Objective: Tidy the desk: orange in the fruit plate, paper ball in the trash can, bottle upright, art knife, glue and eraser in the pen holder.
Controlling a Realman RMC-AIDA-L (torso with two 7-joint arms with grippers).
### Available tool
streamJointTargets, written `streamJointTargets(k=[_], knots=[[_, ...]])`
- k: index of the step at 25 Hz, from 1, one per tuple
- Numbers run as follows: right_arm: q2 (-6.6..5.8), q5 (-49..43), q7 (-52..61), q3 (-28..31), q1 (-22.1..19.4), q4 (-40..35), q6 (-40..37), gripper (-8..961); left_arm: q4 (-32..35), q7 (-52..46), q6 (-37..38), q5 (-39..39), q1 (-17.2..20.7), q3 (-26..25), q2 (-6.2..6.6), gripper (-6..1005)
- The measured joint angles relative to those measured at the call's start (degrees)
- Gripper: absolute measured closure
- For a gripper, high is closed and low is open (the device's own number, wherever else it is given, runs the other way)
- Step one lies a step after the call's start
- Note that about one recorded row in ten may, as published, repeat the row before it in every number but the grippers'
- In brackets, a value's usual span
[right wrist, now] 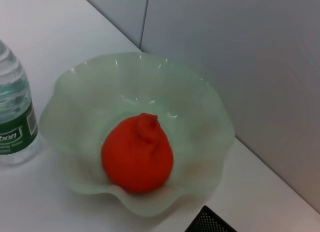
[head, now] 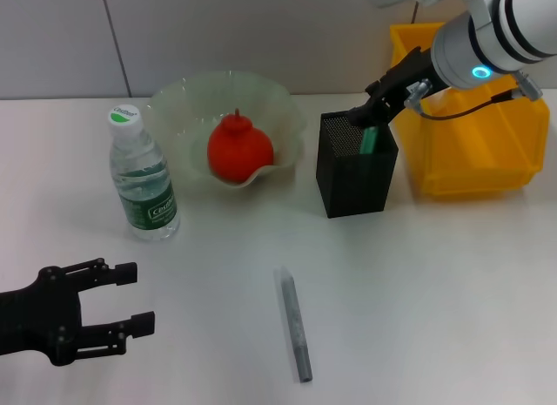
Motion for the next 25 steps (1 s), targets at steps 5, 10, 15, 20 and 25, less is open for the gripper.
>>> streamJointTargets(k=[5, 10, 15, 20, 25], knots=[[0.08, 1.2, 1.7, -0.1, -0.7, -2.1, -0.3, 480, 0.1, 0.0, 0.0, 0.0, 0.1, 0.0, 0.05, 188], [-0.11, 13.4, 4.5, 2.2, -1.3, -9.1, -9.4, 382, 0.6, 0.0, 0.0, 0.0, 0.2, 0.0, 0.06, 188], [-0.23, 17.4, 7.5, 3.0, 1.8, -10.0, -22.0, 258, 0.7, 0.0, 0.1, 0.0, 0.2, 0.0, 0.05, 188], [-0.02, 16.5, 7.9, -2.1, 6.9, 3.3, -21.9, 201, 0.7, 0.3, 0.1, 0.1, 0.2, 0.0, 0.05, 188], [0.23, 16.0, 7.8, -10.5, 10.9, 14.2, -15.1, 200, 0.6, 0.3, 0.1, 0.6, 0.0, 0.0, 0.05, 188]])
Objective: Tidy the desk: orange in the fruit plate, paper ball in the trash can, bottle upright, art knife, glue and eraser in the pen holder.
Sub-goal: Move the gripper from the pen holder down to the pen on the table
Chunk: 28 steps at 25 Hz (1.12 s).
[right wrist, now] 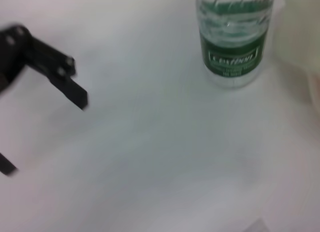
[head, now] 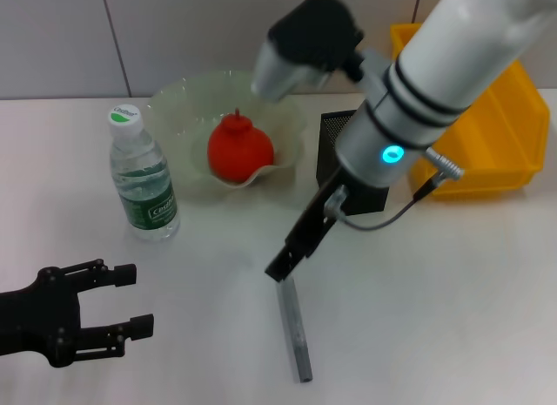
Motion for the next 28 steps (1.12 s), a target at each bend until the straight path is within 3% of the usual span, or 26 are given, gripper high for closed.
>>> streamJointTargets(k=[10, 18, 28], knots=[[0.29, 0.7, 2.6, -15.1, 0.4, 1.4, 7.3, 200, 0.0, -0.1, -0.1, 0.4, -0.2, 0.0, -0.07, 188], [0.31, 1.2, 5.5, -20.5, -0.2, 1.6, 9.1, 201, 0.0, -0.2, -0.1, 0.4, -0.3, 0.0, -0.09, 188], [0.31, 3.9, 8.8, -20.7, 0.1, 4.7, 9.5, 207, 0.0, -0.3, -0.4, 0.4, -0.5, -0.1, -0.40, 188]])
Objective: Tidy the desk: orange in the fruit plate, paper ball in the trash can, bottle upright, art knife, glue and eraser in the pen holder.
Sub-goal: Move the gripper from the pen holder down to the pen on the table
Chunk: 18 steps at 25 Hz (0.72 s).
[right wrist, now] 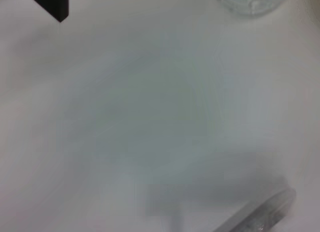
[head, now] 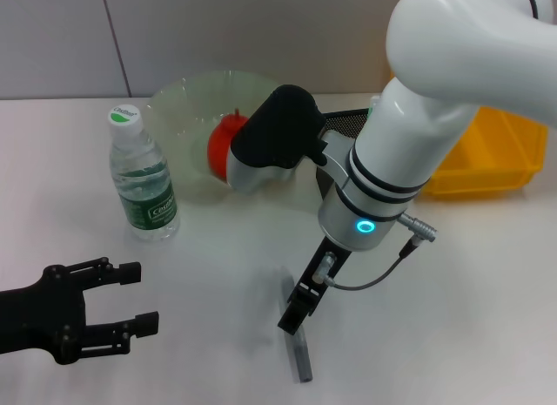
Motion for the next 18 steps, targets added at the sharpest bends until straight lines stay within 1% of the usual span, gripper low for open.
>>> streamJointTargets(k=[6, 18], knots=[[0.00, 0.4, 0.0, -1.0, 0.2, 1.7, 0.8, 226, 0.0, 0.0, -0.1, 0.0, 0.0, -0.2, -0.19, 188], [0.00, 1.8, 0.1, -3.7, -0.4, 2.2, 3.3, 265, 0.0, 0.0, -0.3, 0.0, -0.2, -0.3, -0.40, 188]])
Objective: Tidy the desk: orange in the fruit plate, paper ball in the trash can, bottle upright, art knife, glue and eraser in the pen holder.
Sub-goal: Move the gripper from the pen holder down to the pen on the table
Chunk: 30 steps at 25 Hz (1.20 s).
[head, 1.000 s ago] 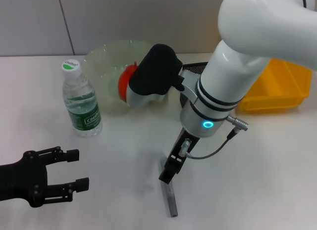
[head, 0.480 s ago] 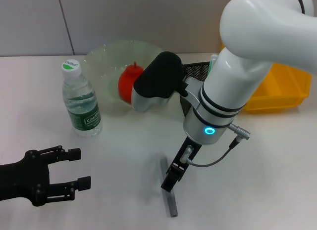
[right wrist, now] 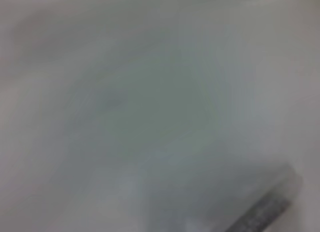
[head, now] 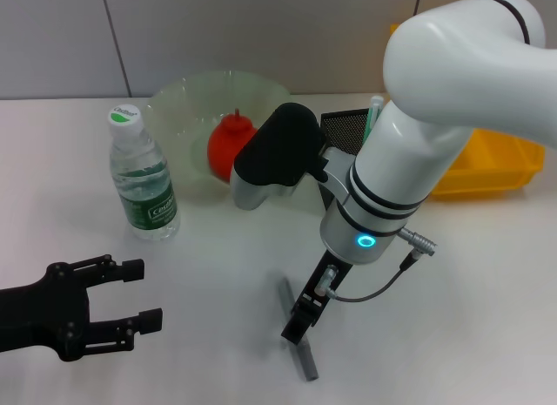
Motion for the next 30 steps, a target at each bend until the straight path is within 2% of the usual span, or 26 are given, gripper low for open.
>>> streamJointTargets(k=[30], knots=[[0.00, 0.0, -0.4, -3.1, 0.7, -0.8, 0.3, 364, 0.0, 0.0, -0.4, -0.2, -0.7, 0.0, 0.11, 188]])
